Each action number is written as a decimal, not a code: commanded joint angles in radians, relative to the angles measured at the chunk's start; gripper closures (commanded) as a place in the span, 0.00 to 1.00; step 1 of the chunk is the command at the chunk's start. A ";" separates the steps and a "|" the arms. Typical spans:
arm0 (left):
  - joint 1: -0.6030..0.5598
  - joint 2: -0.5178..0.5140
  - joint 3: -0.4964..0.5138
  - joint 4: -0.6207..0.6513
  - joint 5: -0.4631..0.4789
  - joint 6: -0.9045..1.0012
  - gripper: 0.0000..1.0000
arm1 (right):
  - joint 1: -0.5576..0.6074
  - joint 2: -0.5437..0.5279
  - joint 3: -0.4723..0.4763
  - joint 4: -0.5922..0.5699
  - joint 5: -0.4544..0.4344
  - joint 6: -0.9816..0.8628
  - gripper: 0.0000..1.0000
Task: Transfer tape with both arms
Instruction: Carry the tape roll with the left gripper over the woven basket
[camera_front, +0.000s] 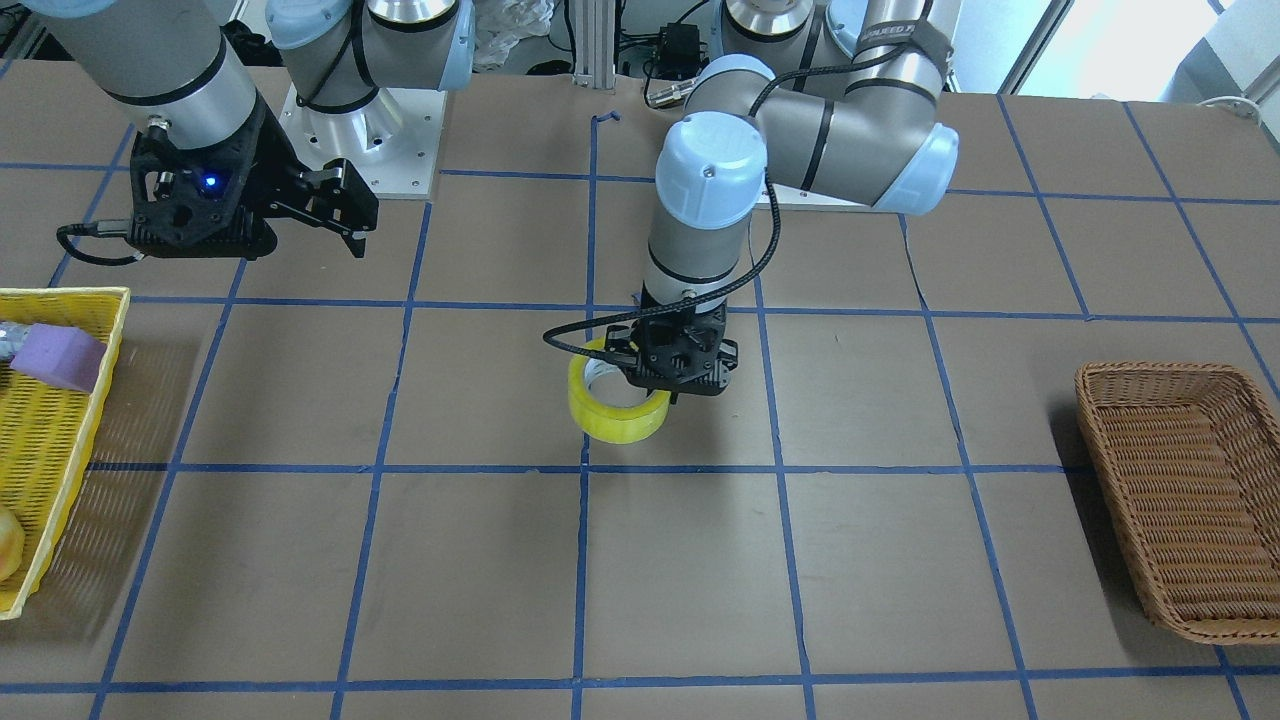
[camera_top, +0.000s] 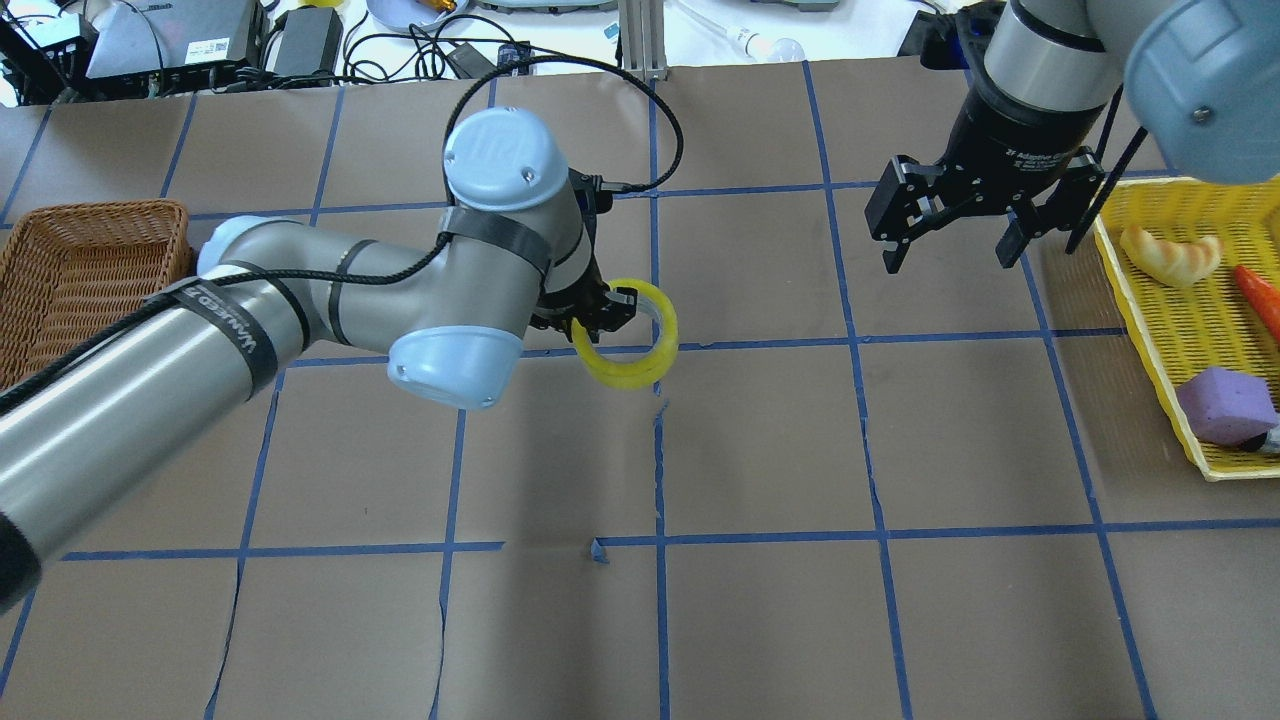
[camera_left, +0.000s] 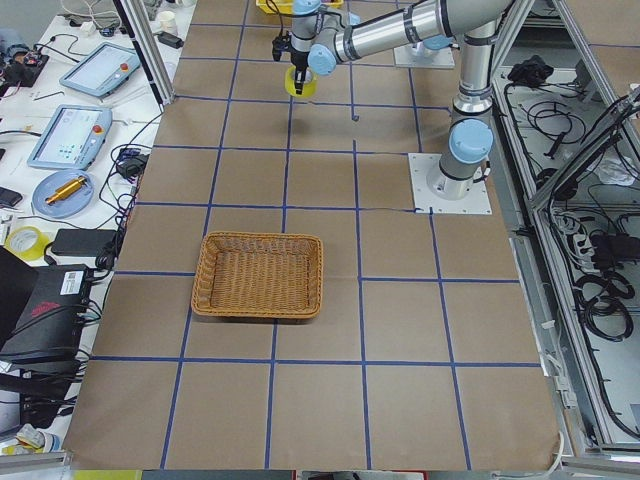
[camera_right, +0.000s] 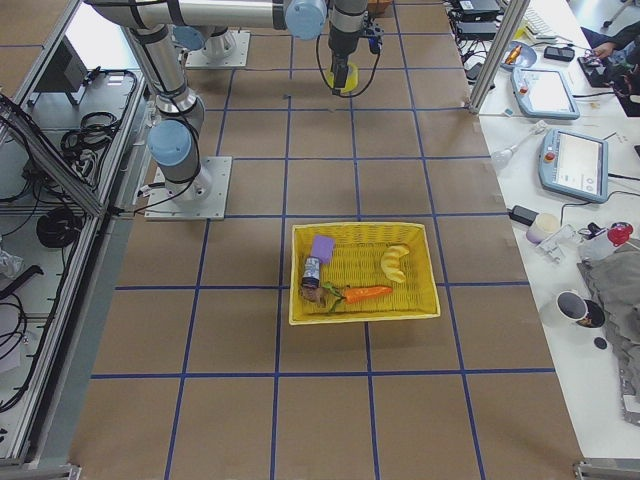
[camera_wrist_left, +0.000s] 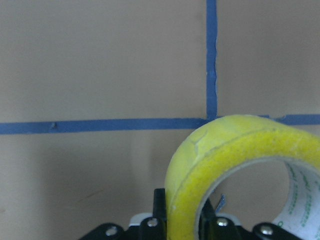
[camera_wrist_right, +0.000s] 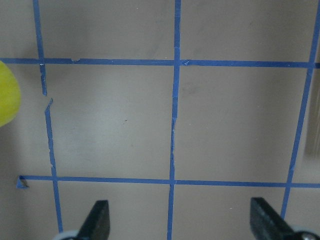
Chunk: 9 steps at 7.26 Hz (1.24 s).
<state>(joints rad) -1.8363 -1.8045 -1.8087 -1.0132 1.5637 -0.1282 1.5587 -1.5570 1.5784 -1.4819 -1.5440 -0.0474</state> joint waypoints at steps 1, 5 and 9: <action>0.104 0.095 0.025 -0.154 0.060 0.288 1.00 | 0.053 0.006 0.002 -0.003 -0.028 0.013 0.00; 0.410 0.172 0.029 -0.240 0.053 0.523 1.00 | 0.037 0.009 -0.011 -0.005 -0.111 -0.002 0.00; 0.861 0.120 0.130 -0.357 0.049 0.965 1.00 | 0.017 0.009 -0.014 -0.005 -0.096 0.000 0.00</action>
<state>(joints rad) -1.1190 -1.6597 -1.6913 -1.3673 1.6160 0.6843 1.5881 -1.5478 1.5669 -1.4879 -1.6390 -0.0464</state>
